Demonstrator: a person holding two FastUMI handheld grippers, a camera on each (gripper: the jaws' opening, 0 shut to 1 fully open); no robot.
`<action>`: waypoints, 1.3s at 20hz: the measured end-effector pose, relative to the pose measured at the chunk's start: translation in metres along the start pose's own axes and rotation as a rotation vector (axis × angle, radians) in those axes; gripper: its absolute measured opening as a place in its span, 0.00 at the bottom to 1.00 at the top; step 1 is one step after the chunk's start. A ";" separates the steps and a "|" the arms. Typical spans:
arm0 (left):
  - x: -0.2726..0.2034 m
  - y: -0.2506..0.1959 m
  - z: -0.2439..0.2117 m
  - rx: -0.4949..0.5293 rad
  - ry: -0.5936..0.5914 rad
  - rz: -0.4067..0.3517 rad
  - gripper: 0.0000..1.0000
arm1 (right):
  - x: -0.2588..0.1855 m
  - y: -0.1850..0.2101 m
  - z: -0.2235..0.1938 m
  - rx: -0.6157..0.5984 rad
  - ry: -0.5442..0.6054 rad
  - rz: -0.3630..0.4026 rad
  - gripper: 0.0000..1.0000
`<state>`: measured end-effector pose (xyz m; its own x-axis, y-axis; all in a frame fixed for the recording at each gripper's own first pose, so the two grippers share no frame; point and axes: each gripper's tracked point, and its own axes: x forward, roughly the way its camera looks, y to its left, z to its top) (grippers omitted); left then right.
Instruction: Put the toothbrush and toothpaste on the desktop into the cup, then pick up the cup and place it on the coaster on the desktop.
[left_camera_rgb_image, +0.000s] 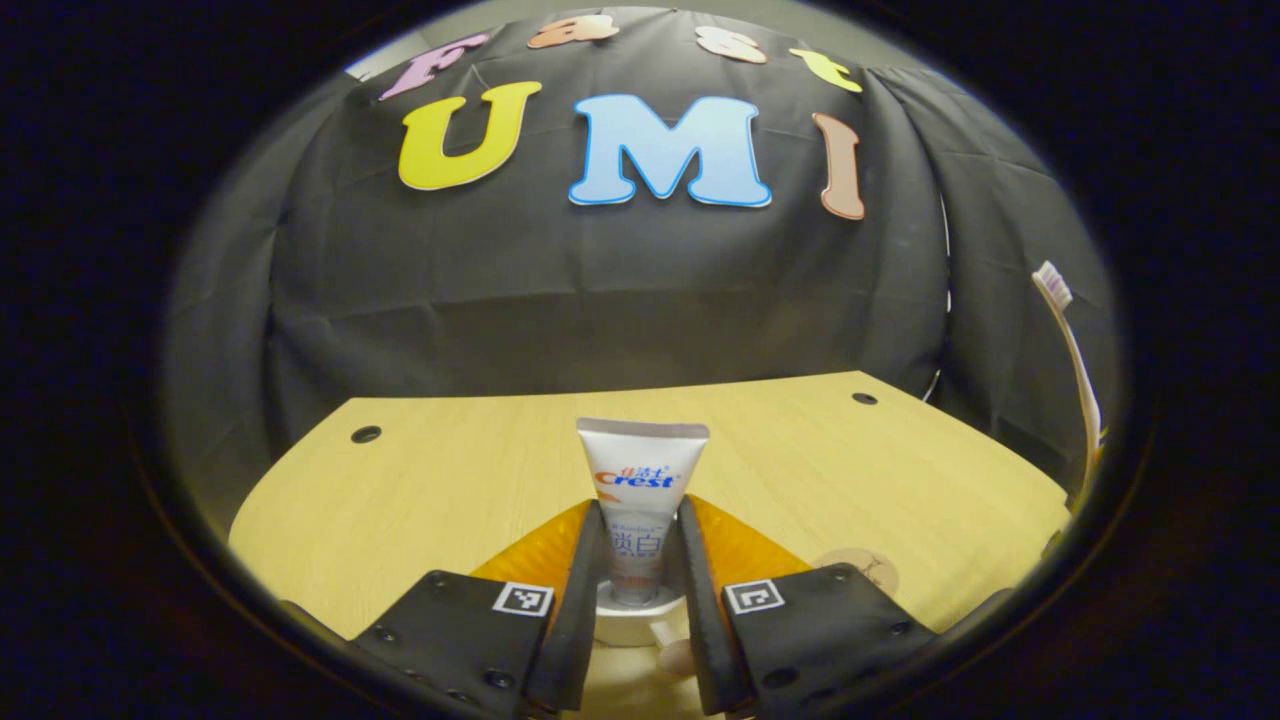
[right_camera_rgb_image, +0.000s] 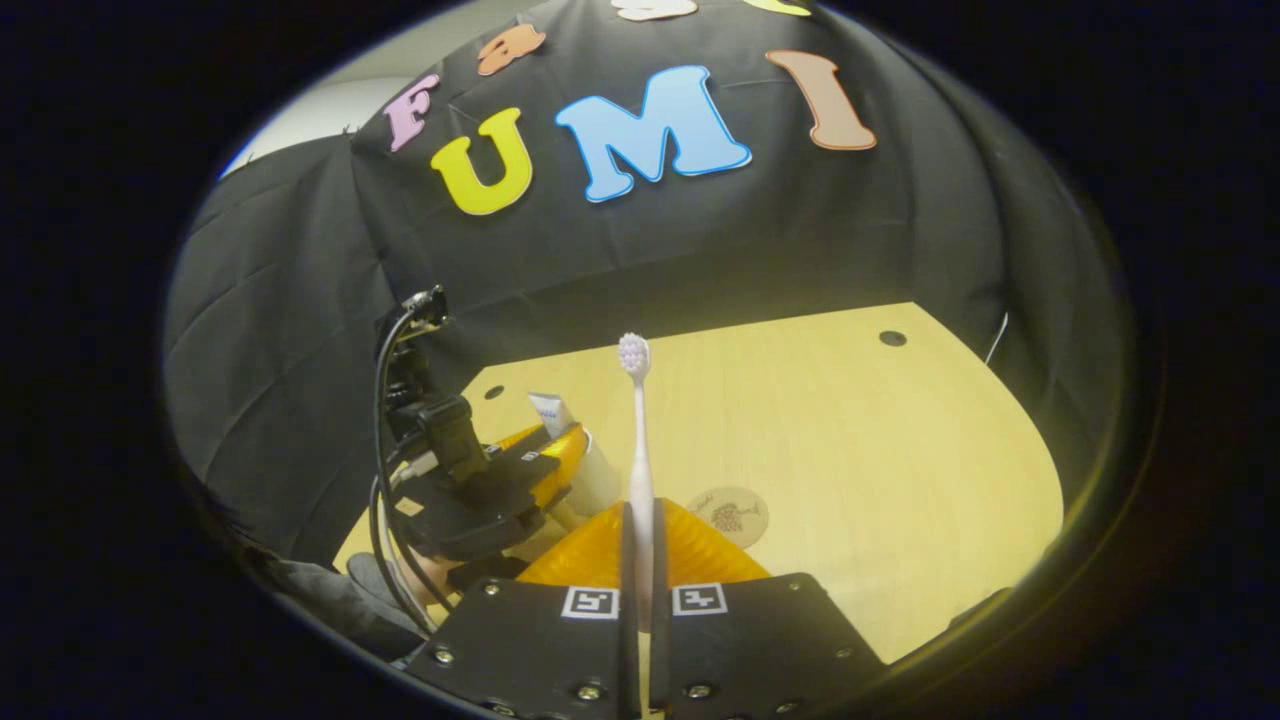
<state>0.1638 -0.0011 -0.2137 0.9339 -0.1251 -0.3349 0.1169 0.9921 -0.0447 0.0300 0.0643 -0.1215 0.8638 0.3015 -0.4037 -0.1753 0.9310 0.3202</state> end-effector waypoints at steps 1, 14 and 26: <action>-0.002 0.001 0.000 0.003 0.002 -0.002 0.51 | 0.002 0.000 0.002 -0.001 -0.006 0.002 0.05; -0.053 0.010 -0.001 -0.023 0.029 -0.023 0.85 | 0.045 0.048 0.049 -0.109 -0.123 0.141 0.05; -0.099 0.025 -0.006 -0.062 0.060 -0.051 0.85 | 0.113 0.111 0.086 -0.184 -0.263 0.269 0.05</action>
<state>0.0722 0.0356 -0.1876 0.9049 -0.1777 -0.3867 0.1414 0.9826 -0.1206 0.1489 0.1838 -0.0577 0.8627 0.4982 -0.0865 -0.4719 0.8547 0.2163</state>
